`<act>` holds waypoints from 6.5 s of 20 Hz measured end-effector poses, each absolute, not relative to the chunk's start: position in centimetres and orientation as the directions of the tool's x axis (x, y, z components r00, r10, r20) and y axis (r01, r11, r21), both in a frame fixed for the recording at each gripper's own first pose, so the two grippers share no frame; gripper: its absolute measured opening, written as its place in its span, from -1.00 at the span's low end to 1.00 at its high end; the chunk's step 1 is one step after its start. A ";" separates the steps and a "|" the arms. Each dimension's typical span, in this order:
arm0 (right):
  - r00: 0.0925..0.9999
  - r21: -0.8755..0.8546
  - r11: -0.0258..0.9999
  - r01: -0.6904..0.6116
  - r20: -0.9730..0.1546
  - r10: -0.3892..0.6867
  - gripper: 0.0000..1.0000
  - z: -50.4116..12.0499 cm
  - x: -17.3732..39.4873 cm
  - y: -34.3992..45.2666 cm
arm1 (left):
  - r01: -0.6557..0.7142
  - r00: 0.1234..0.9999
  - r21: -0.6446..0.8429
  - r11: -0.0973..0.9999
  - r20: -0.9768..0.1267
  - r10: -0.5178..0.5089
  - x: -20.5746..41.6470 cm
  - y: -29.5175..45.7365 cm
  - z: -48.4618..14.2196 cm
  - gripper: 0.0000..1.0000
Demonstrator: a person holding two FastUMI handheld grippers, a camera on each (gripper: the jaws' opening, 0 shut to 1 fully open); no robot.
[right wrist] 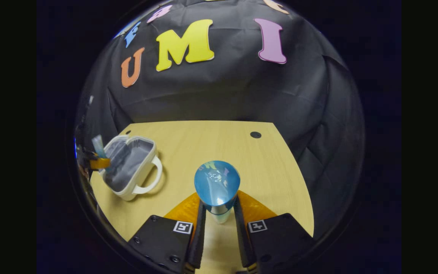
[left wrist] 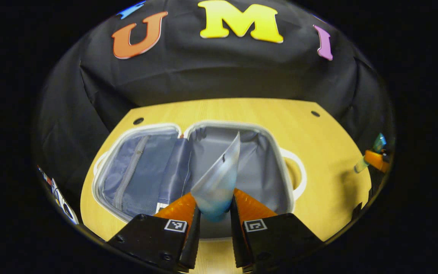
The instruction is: First open the suitcase, pack the skin care products into it, and then close the suitcase.
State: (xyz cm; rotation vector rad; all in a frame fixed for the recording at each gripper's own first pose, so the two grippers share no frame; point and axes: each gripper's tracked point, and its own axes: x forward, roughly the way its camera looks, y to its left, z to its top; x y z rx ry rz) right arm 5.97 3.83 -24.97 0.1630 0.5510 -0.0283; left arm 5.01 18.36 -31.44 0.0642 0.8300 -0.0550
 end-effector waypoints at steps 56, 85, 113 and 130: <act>0.601 0.273 0.956 -0.111 -0.747 0.284 -0.28 -29.7 14.3 39.6 | 0.018 0.988 -0.033 0.999 -0.154 -0.022 -5.8 25.1 -4.5 0.84; 0.738 0.135 0.989 -0.054 -0.662 0.131 0.52 -20.9 17.5 35.6 | -0.127 0.955 -0.133 0.983 -0.284 0.085 -1.3 36.4 -10.1 0.87; 0.973 -0.024 0.990 0.142 -0.183 -0.144 0.60 -2.0 2.0 14.0 | -0.389 0.836 -0.771 0.504 -0.526 -0.160 11.1 48.6 -34.0 0.67; 0.978 0.062 0.988 0.142 -0.162 -0.131 0.59 -1.9 2.0 10.9 | -0.264 0.886 -0.694 0.669 -0.449 -0.116 11.3 46.9 -23.0 -0.94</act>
